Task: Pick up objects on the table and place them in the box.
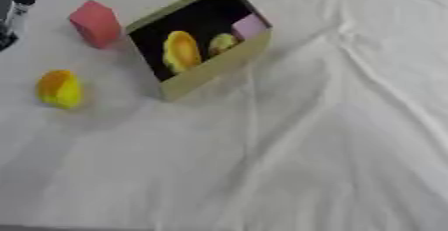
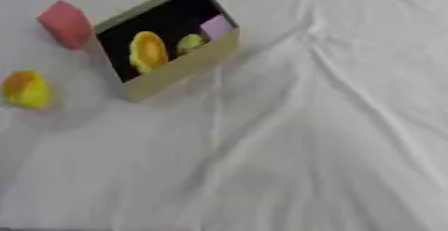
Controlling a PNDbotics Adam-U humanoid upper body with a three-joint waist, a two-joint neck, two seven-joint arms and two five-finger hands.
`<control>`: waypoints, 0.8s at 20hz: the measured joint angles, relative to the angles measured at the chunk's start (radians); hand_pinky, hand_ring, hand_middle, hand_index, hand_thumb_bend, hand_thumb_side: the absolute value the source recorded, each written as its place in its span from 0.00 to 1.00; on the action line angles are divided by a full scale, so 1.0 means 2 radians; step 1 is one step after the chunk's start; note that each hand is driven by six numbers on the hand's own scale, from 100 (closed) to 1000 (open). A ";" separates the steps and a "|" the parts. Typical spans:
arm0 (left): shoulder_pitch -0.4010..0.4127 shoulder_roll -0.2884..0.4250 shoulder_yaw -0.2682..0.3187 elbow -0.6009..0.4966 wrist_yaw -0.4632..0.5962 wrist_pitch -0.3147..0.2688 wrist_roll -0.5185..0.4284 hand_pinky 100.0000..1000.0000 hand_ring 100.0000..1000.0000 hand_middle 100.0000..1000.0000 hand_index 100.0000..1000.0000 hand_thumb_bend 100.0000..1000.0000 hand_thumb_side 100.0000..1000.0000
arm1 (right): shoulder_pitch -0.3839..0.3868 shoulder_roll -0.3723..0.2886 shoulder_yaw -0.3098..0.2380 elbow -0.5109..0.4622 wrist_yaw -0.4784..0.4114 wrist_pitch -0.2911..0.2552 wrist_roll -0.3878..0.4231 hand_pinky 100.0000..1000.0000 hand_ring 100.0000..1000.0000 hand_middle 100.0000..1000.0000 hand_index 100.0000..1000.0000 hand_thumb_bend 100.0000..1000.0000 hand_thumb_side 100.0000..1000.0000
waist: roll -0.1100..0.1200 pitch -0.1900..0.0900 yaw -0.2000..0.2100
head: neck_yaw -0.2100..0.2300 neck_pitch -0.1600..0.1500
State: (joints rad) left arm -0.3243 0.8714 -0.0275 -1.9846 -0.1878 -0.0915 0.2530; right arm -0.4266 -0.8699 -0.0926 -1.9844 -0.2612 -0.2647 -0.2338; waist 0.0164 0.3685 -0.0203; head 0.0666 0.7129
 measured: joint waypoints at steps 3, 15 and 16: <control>0.005 0.037 -0.008 0.000 -0.034 0.034 -0.075 0.77 0.77 0.76 0.89 0.51 0.31 | 0.015 0.002 -0.007 0.000 0.009 -0.006 -0.009 0.85 0.80 0.69 0.82 0.00 0.40 | 0.001 0.000 -0.003 | -0.001 0.004; 0.006 0.093 -0.031 0.020 -0.124 0.063 -0.335 0.83 0.81 0.77 0.91 0.60 0.18 | 0.029 0.011 -0.012 0.000 0.024 -0.008 -0.018 0.85 0.79 0.69 0.81 0.00 0.40 | 0.004 -0.001 -0.008 | -0.001 0.004; 0.006 0.093 -0.031 0.027 -0.127 0.063 -0.342 0.82 0.80 0.76 0.91 0.60 0.19 | 0.030 0.012 -0.012 0.000 0.024 -0.008 -0.019 0.85 0.79 0.69 0.81 0.00 0.40 | 0.004 -0.001 -0.008 | -0.001 0.004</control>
State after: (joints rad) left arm -0.3132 1.0566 -0.0897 -1.9313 -0.4424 0.0354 -0.4319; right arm -0.3670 -0.8462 -0.1173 -1.9845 -0.2131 -0.2800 -0.2712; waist 0.0253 0.3657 -0.0368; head 0.0642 0.7217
